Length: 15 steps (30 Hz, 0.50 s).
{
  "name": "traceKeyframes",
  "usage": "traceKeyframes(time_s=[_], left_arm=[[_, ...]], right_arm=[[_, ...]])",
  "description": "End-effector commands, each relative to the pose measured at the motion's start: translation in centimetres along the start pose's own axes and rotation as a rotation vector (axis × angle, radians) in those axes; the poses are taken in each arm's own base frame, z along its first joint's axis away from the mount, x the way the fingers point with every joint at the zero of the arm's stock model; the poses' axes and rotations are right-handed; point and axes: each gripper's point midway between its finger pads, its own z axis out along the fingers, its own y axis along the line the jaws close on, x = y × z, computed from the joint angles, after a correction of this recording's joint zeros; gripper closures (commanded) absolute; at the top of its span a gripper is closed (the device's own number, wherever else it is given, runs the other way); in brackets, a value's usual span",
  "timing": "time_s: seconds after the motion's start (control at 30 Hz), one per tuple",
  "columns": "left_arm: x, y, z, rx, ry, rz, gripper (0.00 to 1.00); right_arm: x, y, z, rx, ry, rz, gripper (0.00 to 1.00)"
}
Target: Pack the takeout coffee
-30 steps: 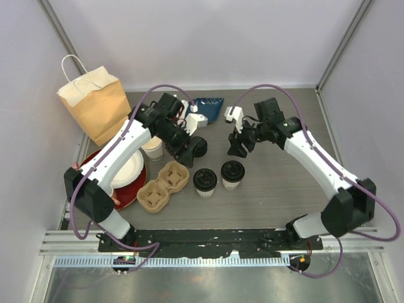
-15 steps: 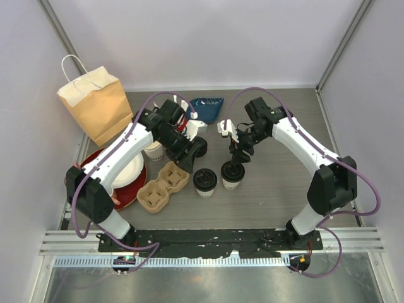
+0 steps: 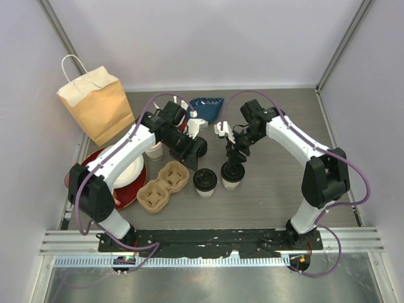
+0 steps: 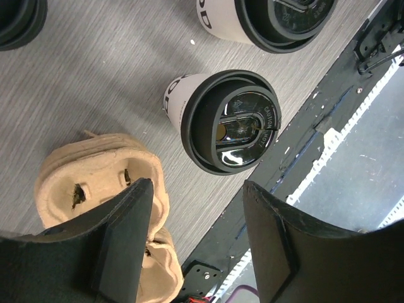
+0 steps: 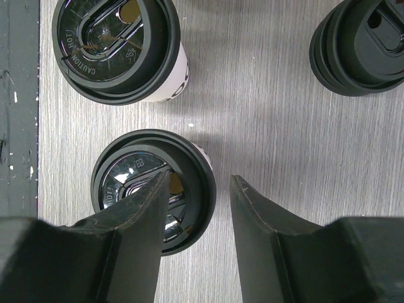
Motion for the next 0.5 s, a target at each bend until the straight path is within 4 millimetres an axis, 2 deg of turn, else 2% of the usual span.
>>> traceKeyframes(time_s=[0.0, 0.33, 0.47], left_arm=[[0.0, 0.2, 1.4, 0.001, -0.006, -0.019, 0.38], [0.0, -0.7, 2.3, 0.024, 0.019, 0.003, 0.38], [-0.3, -0.9, 1.9, 0.027, 0.015, 0.025, 0.38]], right_arm=[[-0.6, 0.0, 0.4, -0.016, -0.033, -0.029, 0.52], [0.0, 0.7, 0.0, 0.001, -0.012, -0.029, 0.68], [0.2, 1.2, -0.3, 0.017, -0.006, -0.024, 0.80]])
